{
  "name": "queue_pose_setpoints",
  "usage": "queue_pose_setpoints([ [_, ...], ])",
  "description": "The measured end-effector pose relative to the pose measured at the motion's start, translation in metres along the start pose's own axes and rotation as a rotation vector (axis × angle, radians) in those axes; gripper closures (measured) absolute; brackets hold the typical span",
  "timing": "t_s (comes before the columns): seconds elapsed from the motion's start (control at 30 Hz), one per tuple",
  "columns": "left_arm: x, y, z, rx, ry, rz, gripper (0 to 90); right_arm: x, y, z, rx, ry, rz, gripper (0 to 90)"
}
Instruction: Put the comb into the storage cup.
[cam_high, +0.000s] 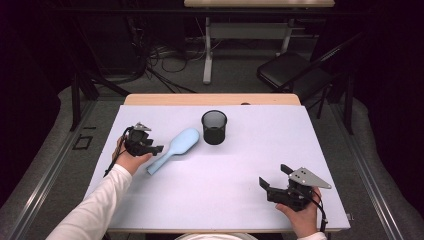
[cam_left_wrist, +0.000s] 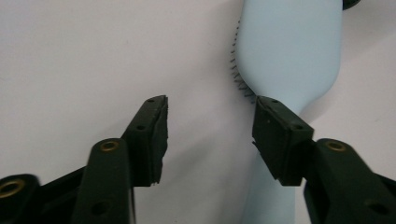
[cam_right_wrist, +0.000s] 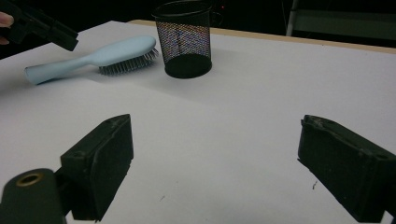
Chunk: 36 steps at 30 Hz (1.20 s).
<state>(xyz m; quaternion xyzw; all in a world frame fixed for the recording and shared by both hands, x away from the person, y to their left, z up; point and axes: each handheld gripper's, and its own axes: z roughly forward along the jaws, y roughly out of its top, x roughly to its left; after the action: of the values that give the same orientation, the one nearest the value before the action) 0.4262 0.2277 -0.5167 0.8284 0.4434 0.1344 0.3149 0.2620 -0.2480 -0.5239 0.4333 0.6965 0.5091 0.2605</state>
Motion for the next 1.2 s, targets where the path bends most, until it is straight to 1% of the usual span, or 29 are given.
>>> queue_pose_setpoints([
  [0.03,-0.001,0.0,-0.002,-0.009,0.009,0.006,41.4,0.0,0.0,0.0,-0.001,0.001,0.0,10.2],
  [0.07,-0.001,0.0,-0.002,-0.009,0.009,0.006,41.3,0.0,0.0,0.0,-0.001,0.001,0.0,10.2],
  [0.1,-0.002,0.0,-0.004,-0.015,0.019,0.024,40.9,0.0,0.0,0.0,-0.001,0.0,0.001,10.2],
  [0.13,-0.002,0.0,-0.004,-0.015,0.019,0.024,40.9,0.0,0.0,0.0,0.0,0.0,0.002,10.2],
  [0.17,-0.003,0.001,-0.006,-0.018,0.022,0.035,40.9,0.0,0.0,0.0,0.0,0.0,0.002,10.2],
  [0.33,-0.006,0.002,-0.011,-0.041,0.02,0.042,40.6,0.0,0.0,0.0,-0.002,0.001,0.003,10.2],
  [0.4,-0.007,0.003,-0.012,-0.042,0.024,0.035,40.7,0.0,0.0,0.0,-0.001,0.001,0.003,10.2],
  [0.5,-0.01,0.003,-0.014,-0.031,0.021,0.03,41.0,0.0,0.0,0.0,0.0,0.001,0.003,10.4],
  [0.57,-0.012,0.003,-0.014,-0.028,0.017,0.03,40.9,0.0,0.0,0.0,0.0,0.001,0.002,10.5],
  [0.63,-0.013,0.004,-0.014,-0.027,0.011,0.039,40.8,0.0,0.0,0.0,0.004,0.002,0.003,10.6],
  [0.67,-0.014,0.004,-0.014,-0.027,0.005,0.041,40.7,0.0,0.0,0.0,0.005,0.002,0.001,10.6],
  [0.77,-0.016,0.004,-0.013,-0.008,0.006,0.044,40.7,0.0,0.0,0.0,0.004,0.003,0.0,10.7],
  [0.87,-0.017,0.003,-0.008,0.016,-0.015,0.041,40.9,0.0,0.0,0.001,0.005,0.003,0.0,10.7],
  [0.97,-0.019,0.003,-0.004,0.022,-0.028,0.051,41.6,0.0,0.0,0.001,0.004,0.003,-0.002,10.8],
  [1.03,-0.021,0.003,-0.002,0.013,-0.032,0.064,40.9,0.0,0.0,0.001,0.008,0.004,-0.001,10.9],
  [1.07,-0.021,0.003,-0.002,0.013,-0.032,0.064,40.1,0.0,0.0,0.001,0.008,0.004,-0.002,10.9],
  [1.1,-0.022,0.003,0.001,0.018,-0.042,0.056,38.5,0.0,0.0,0.001,0.009,0.004,-0.003,10.9],
  [1.2,-0.024,0.003,0.005,0.022,-0.049,0.063,30.6,0.0,0.0,0.001,0.011,0.005,-0.001,10.9],
])
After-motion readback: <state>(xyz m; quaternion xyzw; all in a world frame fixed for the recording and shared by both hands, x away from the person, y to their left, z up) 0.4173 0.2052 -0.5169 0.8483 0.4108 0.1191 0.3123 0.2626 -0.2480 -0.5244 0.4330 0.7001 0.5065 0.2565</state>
